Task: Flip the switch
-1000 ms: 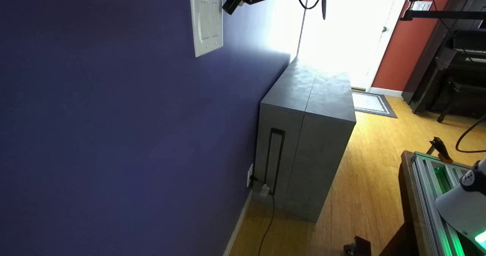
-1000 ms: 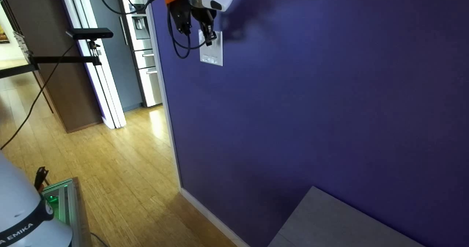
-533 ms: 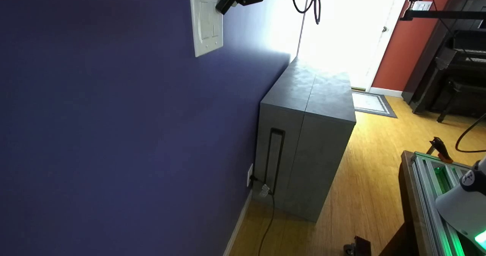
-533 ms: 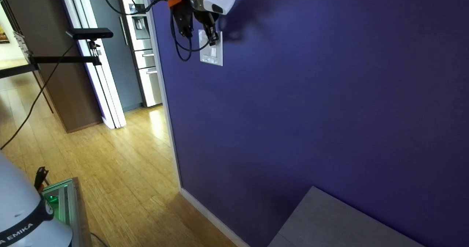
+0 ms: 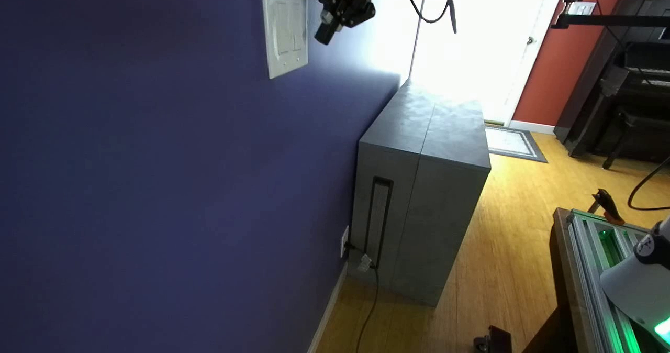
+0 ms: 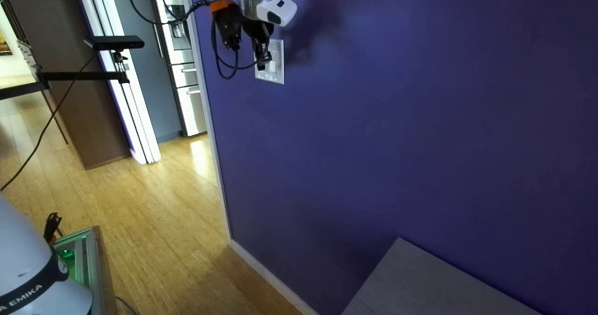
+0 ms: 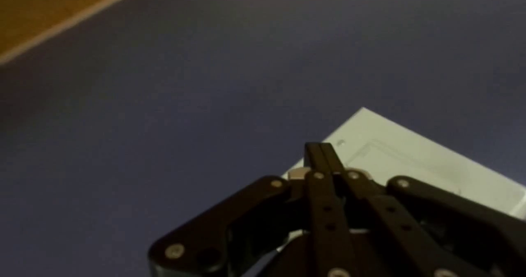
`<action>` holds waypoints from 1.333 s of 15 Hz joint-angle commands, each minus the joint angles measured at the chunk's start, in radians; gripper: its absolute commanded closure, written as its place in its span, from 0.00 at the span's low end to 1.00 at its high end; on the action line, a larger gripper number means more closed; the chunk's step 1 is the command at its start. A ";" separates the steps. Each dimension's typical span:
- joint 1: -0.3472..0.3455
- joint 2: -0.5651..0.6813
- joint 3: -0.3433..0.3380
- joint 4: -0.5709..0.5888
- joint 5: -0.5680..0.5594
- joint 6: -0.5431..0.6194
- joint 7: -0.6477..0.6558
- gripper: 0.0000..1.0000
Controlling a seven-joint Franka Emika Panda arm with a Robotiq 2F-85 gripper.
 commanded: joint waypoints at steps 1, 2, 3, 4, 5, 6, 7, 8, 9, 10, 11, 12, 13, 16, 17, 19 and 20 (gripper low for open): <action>-0.018 -0.042 -0.003 0.039 -0.163 -0.243 0.042 0.73; -0.022 -0.066 0.001 0.041 -0.223 -0.294 0.041 0.68; -0.026 -0.080 0.005 0.052 -0.282 -0.346 0.046 0.60; -0.028 -0.096 0.010 0.061 -0.338 -0.387 0.042 0.54; -0.029 -0.121 0.016 0.063 -0.392 -0.417 0.039 0.47; -0.028 -0.142 0.018 0.068 -0.432 -0.452 0.026 0.40; -0.027 -0.166 0.023 0.070 -0.469 -0.475 0.024 0.32; -0.025 -0.187 0.026 0.072 -0.494 -0.493 0.015 0.26; -0.023 -0.208 0.030 0.074 -0.518 -0.510 0.008 0.20; -0.021 -0.228 0.035 0.073 -0.536 -0.518 0.003 0.12; -0.019 -0.245 0.039 0.073 -0.549 -0.523 -0.004 0.06; -0.016 -0.261 0.043 0.071 -0.558 -0.525 -0.011 0.00; -0.014 -0.274 0.047 0.070 -0.564 -0.525 -0.017 0.00; -0.005 -0.304 0.055 0.067 -0.575 -0.529 -0.038 0.00; 0.007 -0.310 0.048 0.068 -0.565 -0.536 -0.088 0.00; -0.002 -0.288 0.050 0.075 -0.550 -0.516 -0.054 0.00; 0.000 -0.292 0.050 0.075 -0.550 -0.518 -0.063 0.00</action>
